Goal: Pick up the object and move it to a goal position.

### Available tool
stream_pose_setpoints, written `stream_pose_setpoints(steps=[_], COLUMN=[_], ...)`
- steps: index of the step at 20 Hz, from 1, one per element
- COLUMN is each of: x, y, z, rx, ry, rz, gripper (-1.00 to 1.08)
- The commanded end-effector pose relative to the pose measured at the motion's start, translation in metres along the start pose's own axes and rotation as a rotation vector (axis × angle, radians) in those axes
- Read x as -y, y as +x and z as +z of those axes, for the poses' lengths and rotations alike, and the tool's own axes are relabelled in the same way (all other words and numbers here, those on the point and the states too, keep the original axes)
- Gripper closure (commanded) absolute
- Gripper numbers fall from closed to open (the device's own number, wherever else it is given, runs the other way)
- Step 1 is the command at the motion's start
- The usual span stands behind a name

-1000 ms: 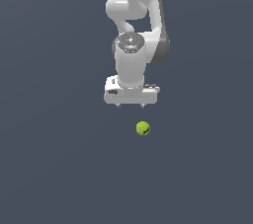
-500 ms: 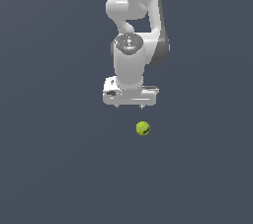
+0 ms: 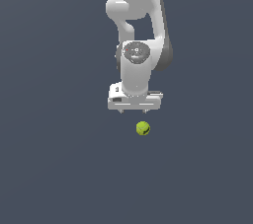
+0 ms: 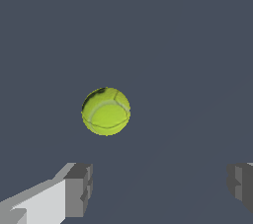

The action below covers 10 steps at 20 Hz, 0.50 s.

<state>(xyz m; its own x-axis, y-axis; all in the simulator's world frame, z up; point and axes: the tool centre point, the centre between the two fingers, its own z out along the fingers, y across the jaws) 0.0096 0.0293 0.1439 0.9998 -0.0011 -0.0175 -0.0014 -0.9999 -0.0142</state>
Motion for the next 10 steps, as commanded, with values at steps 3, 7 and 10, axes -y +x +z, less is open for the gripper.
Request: stream_pose_setpoints(steps=[3, 7, 10], x=[0.019, 0.035, 0.043], y=[0.012, 0.021, 0.024], z=[0.021, 0.038, 0.047], rx=[-0.006, -0.012, -0.015], ry=[-0.008, -0.013, -0.014], rz=[-0.051, -0.091, -0.111], gripper=[-0.92, -0.92, -0.92])
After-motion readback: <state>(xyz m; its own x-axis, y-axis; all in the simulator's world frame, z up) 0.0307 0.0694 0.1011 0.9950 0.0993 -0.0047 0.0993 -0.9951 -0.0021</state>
